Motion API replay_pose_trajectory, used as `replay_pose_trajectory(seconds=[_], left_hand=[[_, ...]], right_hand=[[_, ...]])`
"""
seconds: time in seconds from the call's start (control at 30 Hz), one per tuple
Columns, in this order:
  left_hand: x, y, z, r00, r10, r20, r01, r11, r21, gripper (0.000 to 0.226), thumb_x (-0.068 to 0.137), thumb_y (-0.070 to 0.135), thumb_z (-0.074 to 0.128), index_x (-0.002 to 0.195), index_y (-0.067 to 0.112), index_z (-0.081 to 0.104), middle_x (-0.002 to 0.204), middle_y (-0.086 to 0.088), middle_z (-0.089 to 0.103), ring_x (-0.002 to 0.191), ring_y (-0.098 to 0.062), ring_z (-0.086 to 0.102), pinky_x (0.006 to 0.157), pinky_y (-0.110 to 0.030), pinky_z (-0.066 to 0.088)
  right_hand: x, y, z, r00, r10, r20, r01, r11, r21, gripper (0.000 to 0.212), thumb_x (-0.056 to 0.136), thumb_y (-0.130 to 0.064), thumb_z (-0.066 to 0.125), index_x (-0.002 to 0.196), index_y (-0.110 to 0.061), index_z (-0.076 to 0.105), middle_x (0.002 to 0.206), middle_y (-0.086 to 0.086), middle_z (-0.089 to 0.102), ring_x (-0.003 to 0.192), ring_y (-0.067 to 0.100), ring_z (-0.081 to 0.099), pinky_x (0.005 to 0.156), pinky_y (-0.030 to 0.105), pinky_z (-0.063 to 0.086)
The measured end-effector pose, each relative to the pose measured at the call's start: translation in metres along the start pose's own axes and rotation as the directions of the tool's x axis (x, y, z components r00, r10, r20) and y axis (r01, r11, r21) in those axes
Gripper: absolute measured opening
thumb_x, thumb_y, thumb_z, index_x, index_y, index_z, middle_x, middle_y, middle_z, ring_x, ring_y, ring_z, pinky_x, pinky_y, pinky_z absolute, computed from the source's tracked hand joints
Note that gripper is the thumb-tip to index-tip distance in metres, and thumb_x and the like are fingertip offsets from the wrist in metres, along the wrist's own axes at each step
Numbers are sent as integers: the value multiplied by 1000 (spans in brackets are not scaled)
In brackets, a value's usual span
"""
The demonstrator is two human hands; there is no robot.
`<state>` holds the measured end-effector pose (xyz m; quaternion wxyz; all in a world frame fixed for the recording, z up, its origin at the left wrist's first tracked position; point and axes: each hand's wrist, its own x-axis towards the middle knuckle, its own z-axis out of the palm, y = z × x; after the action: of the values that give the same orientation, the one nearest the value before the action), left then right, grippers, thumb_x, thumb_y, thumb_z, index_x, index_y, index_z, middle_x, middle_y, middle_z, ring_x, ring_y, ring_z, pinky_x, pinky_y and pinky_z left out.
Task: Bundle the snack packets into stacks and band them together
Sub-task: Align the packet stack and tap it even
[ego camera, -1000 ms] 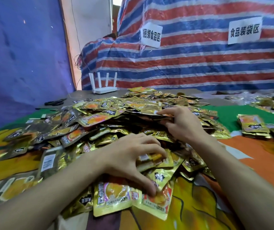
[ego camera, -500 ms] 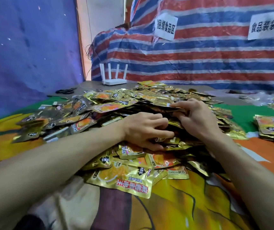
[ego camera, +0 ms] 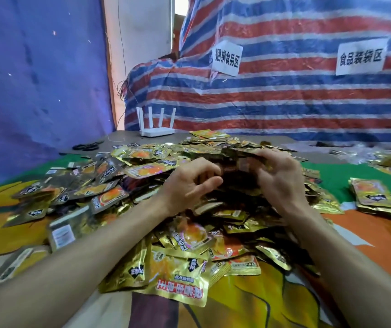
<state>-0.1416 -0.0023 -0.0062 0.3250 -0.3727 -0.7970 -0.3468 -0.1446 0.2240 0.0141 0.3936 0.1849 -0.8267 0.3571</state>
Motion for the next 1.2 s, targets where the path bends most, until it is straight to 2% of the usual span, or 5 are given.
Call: replay_pose_trajectory(seconds=[0.3, 0.4, 0.63, 0.9, 1.2], left_hand=[[22, 19, -10, 936, -342, -78, 341, 940, -33, 105, 65, 53, 85, 151, 21, 36, 151, -1, 45, 139, -10, 38, 116, -33, 30], [26, 24, -11, 898, -434, 70, 407, 763, -503, 84, 64, 31, 87, 136, 14, 47, 124, -7, 69, 117, -21, 65, 100, -39, 53], [19, 26, -9, 945, -322, -66, 246, 826, -507, 38, 70, -2, 85, 106, 7, 74, 101, -5, 78, 95, -20, 75, 84, -33, 59], [21, 34, -38, 682, -514, 520, 667, 729, -155, 33, 76, 62, 68, 100, 40, 71, 97, 18, 74, 83, 1, 69, 76, -23, 51], [23, 54, -25, 941, -330, 69, 337, 932, -134, 52, 68, 26, 69, 116, 23, 50, 92, -1, 67, 79, -14, 66, 61, -20, 50]], right_hand=[[5, -34, 3, 958, 78, -278, 74, 864, 499, 15, 97, -7, 65, 97, -19, 74, 77, -18, 70, 73, 1, 65, 63, 22, 54], [1, -47, 5, 967, 173, -189, -4, 747, 664, 15, 97, -11, 65, 95, -23, 72, 83, -13, 74, 80, 6, 70, 69, 29, 60], [-7, -63, 28, 947, 319, 38, -199, 490, 849, 14, 100, -11, 61, 113, -9, 62, 106, 10, 74, 96, 23, 72, 81, 32, 60], [-9, -52, 24, 949, 316, -11, -191, 600, 777, 10, 99, -8, 61, 102, -17, 64, 97, 8, 75, 95, 30, 74, 78, 47, 63], [-16, -72, 32, 973, 161, -167, 7, 698, 716, 23, 94, -2, 67, 97, -25, 66, 91, -11, 72, 86, 10, 71, 71, 24, 60]])
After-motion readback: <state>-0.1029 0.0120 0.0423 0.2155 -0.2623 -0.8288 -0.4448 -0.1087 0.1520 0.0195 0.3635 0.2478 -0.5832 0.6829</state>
